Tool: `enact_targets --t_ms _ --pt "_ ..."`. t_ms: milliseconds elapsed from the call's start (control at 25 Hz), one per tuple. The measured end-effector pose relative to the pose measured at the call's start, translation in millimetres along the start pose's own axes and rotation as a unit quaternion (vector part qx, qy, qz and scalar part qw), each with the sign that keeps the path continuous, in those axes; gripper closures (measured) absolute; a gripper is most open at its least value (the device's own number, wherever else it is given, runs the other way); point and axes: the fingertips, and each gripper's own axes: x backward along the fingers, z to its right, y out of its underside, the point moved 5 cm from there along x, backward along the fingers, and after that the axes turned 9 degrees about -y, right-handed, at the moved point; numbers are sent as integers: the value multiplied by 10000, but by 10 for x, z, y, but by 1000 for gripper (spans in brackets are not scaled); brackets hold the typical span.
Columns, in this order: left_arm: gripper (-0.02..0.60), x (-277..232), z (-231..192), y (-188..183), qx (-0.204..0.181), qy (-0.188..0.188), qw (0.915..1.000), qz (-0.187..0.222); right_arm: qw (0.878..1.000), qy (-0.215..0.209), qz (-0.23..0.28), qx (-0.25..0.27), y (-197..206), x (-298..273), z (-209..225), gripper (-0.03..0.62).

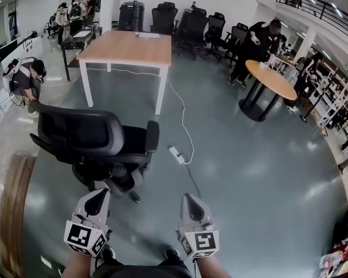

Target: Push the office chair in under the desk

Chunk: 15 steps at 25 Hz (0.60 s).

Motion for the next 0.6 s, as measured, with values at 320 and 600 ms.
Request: enact_targets --t_ms 320,600 --pt "563 399 -1121 -112 -91 117 9999 -27 9993 291 126 -182 -101 -442 -1002 603" --pt "563 618 -1831 -175 -66 162 9998 139 9980 593 182 -122 -118 -618 -1603 603"
